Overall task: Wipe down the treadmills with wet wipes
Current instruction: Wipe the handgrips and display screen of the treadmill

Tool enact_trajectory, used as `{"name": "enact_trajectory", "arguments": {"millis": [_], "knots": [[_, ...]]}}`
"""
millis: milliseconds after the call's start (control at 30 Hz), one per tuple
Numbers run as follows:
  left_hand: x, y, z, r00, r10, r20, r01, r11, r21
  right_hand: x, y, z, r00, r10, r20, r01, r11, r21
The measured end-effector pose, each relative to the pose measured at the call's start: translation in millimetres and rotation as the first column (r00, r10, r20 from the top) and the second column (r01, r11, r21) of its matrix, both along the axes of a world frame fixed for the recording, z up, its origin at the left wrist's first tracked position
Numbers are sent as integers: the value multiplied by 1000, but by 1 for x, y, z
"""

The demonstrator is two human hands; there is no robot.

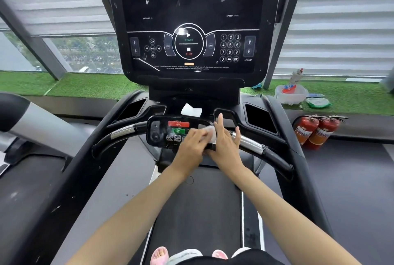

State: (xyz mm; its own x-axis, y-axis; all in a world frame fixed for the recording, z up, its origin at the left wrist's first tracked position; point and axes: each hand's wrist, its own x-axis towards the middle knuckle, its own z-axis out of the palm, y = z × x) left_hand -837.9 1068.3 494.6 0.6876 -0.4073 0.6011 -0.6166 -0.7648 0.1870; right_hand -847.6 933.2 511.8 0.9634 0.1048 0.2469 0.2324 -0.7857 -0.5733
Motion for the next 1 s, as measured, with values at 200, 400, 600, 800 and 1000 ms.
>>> {"name": "enact_trajectory", "arguments": {"millis": [200, 400, 600, 800, 1000], "knots": [[7, 34, 2, 995, 96, -41, -98, 994, -54, 0, -5, 1, 999, 44, 13, -43, 997, -68], [-16, -16, 6, 976, 127, -177, -151, 979, -134, 1, -6, -2, 999, 36, 3, -36, 998, -44], [-26, 47, -21, 993, 113, -33, -114, 993, -21, 2, -7, -4, 998, 62, 18, -61, 995, -78], [-28, 8, -22, 985, 172, -1, -171, 980, -100, 2, -6, -7, 998, 43, 43, -40, 997, -70], [-19, 60, -14, 971, 240, -9, -240, 967, -89, 1, -6, -6, 997, 69, 38, -66, 994, -85]]}}
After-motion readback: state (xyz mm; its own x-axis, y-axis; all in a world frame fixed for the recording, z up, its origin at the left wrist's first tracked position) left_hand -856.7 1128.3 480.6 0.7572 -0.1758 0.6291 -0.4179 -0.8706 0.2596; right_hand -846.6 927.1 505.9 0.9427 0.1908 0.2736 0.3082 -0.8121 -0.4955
